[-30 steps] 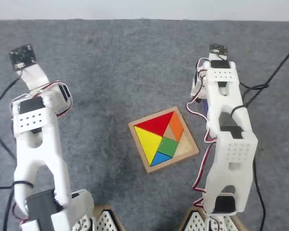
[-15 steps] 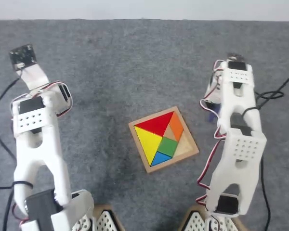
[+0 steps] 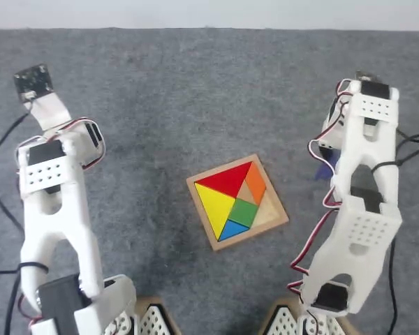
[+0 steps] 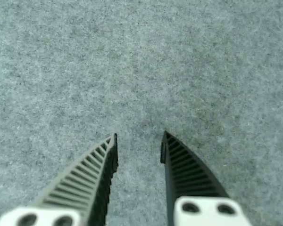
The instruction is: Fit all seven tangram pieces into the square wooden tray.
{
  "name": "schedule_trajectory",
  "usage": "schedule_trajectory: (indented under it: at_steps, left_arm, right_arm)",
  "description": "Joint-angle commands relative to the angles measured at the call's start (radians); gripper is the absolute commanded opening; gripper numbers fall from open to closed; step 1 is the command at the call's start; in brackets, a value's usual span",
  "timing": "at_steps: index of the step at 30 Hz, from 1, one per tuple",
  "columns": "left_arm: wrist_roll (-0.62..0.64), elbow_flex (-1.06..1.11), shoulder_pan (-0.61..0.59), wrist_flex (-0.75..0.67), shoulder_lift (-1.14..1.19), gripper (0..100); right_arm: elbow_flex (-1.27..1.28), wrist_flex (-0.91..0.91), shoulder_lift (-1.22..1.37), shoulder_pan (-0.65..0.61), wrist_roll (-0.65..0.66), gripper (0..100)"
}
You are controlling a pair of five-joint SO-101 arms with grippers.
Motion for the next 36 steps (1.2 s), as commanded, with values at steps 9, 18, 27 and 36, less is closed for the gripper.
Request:
schedule_trajectory:
  at_steps: [9, 18, 27, 36]
  left_arm:
    - [0.002, -0.039, 0.006, 0.0, -0.005, 15]
    - [0.002, -0.038, 0.006, 0.0, -0.005, 15]
    - [0.002, -0.036, 0.008, 0.0, -0.005, 15]
    - [0.002, -0.036, 0.008, 0.0, -0.005, 15]
  right_arm:
    - [0.017, 0.05, -0.05, -0.044, -0.049, 28.2]
    - [0.026, -0.079, 0.015, -0.076, -0.126, 32.9]
    - [-0.035, -0.116, 0.113, -0.067, -0.121, 32.9]
    - [-0.133, -0.114, 0.219, -0.067, -0.114, 32.8]
